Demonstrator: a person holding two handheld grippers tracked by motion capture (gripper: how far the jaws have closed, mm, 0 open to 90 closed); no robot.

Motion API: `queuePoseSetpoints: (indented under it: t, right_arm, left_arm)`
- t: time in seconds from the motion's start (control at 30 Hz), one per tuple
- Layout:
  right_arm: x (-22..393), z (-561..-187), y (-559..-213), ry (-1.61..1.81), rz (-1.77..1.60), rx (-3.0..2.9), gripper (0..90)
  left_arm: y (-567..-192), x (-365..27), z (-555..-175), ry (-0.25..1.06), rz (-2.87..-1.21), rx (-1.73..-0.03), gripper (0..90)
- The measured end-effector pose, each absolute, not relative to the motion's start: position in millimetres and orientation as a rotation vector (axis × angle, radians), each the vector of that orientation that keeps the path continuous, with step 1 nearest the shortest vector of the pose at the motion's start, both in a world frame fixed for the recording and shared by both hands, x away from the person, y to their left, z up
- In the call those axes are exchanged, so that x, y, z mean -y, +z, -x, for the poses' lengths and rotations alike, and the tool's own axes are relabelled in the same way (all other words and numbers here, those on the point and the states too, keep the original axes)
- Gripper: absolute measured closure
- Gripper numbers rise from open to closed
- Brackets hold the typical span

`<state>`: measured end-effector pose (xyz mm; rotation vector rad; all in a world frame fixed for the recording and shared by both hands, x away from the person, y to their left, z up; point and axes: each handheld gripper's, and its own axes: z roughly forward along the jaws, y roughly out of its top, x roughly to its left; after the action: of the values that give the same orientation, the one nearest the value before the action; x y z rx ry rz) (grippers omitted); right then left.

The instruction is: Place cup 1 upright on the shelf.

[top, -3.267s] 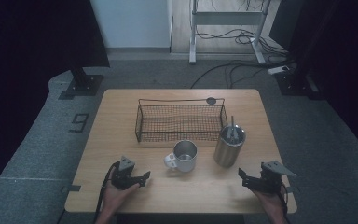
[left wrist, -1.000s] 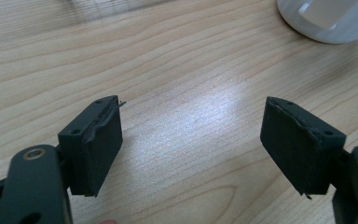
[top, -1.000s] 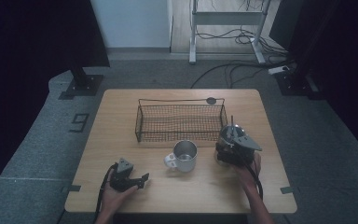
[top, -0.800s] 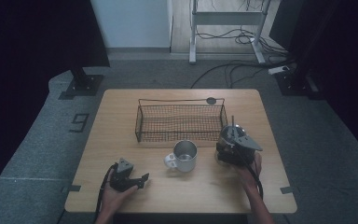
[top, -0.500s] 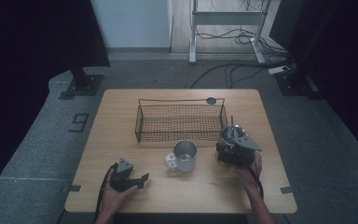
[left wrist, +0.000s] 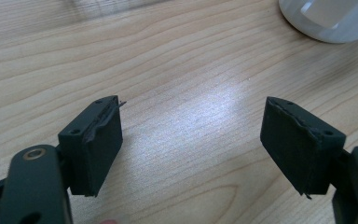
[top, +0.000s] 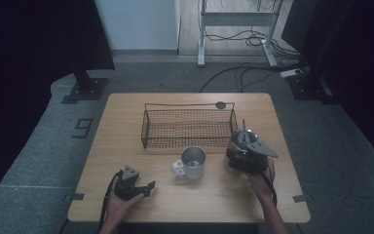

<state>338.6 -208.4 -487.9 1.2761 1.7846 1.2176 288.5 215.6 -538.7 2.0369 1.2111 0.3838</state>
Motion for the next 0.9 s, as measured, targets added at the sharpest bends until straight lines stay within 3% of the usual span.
queuePoseSetpoints:
  t: [0.9]
  right_arm:
    - [202.0,-347.1,-445.7,1.283,-1.212,-1.799,3.6]
  left_arm:
    - [-537.2,-218.6,-288.8,0.383,-2.023,-1.215,21.3]
